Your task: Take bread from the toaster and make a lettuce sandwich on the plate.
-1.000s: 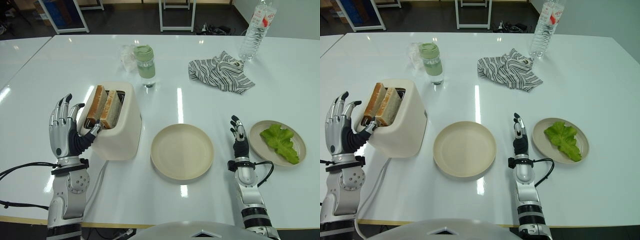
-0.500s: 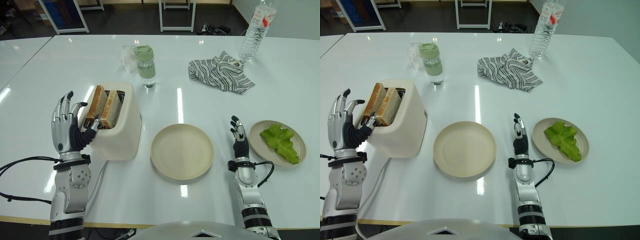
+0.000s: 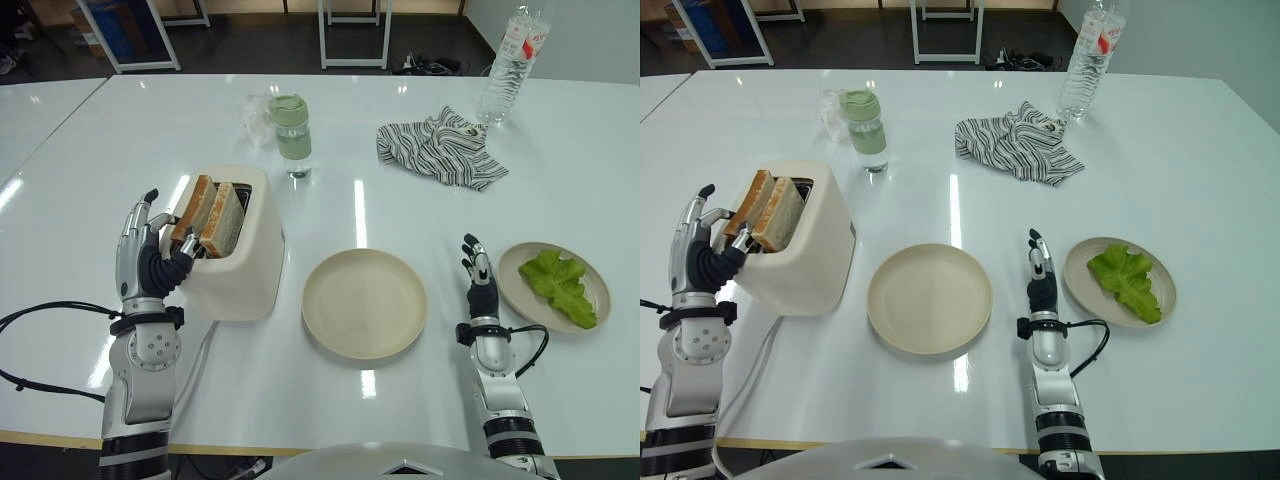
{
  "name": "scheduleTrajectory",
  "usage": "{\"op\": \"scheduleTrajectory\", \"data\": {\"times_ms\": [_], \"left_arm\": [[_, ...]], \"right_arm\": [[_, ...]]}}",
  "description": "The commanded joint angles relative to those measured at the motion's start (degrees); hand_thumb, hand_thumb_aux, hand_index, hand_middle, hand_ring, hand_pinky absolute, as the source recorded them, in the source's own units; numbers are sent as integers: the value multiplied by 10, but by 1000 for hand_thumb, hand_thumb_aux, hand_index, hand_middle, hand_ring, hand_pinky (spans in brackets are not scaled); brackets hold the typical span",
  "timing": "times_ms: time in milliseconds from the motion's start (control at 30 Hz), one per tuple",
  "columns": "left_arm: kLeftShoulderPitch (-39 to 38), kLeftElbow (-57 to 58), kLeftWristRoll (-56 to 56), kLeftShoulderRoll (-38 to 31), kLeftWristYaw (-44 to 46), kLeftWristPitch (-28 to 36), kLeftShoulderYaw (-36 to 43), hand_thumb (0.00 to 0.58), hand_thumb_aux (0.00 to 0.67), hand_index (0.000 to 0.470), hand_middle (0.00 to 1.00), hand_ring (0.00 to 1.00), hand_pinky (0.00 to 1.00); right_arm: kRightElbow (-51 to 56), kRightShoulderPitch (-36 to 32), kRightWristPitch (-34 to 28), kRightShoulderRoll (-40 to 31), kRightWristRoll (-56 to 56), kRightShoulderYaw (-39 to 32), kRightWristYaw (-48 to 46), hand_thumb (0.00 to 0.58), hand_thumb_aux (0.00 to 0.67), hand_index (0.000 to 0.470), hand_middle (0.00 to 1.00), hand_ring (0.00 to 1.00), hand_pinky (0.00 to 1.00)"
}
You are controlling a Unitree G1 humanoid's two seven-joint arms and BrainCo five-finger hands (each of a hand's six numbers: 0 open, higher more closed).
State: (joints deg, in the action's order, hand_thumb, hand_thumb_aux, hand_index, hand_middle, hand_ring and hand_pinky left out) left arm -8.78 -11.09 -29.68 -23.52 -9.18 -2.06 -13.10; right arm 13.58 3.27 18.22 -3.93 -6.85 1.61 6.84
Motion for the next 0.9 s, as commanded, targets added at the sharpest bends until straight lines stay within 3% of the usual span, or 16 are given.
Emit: {"op": "scheduleTrajectory", "data": {"times_ms": [33, 200, 400, 600, 767, 800, 833, 867, 900], "left_arm": [[-17, 10, -1, 3, 16, 13, 15, 580, 670, 470, 0, 0, 0], [-8, 3, -28, -3, -21, 2, 8, 580, 670, 470, 0, 0, 0], [32, -68, -63, -3, -107, -54, -13, 580, 670, 470, 0, 0, 0], [145, -135, -72, 9, -115, -40, -3, 580, 670, 470, 0, 0, 0], [186, -172, -54, 25, -104, -39, 0, 580, 670, 470, 0, 0, 0], [190, -181, -43, 32, -98, -44, 6, 580, 670, 470, 314, 314, 314], [192, -188, -27, 36, -87, -49, 13, 580, 670, 470, 725, 725, 725], [194, -196, -9, 48, -78, -48, 21, 580, 670, 470, 1000, 1000, 1000], [194, -202, 10, 58, -66, -49, 35, 580, 670, 470, 1000, 1000, 1000]], "right_arm": [[-4, 4, -5, 1, -2, 0, 0, 0, 0, 0, 0, 0, 0], [-2, 4, -4, 1, -1, 0, 1, 0, 0, 0, 0, 0, 0], [6, 1, -3, 3, -5, -2, 4, 0, 0, 0, 0, 0, 0], [32, -7, 4, 9, -10, -7, 12, 0, 0, 0, 0, 0, 0], [46, -15, 9, 9, -10, -6, 11, 0, 0, 0, 0, 0, 0], [49, -16, 10, 9, -10, -6, 11, 0, 0, 0, 0, 0, 0], [51, -16, 11, 9, -10, -5, 12, 0, 0, 0, 0, 0, 0], [53, -17, 12, 9, -10, -5, 12, 0, 0, 0, 0, 0, 0], [55, -18, 13, 10, -11, -6, 12, 0, 0, 0, 0, 0, 0]]}}
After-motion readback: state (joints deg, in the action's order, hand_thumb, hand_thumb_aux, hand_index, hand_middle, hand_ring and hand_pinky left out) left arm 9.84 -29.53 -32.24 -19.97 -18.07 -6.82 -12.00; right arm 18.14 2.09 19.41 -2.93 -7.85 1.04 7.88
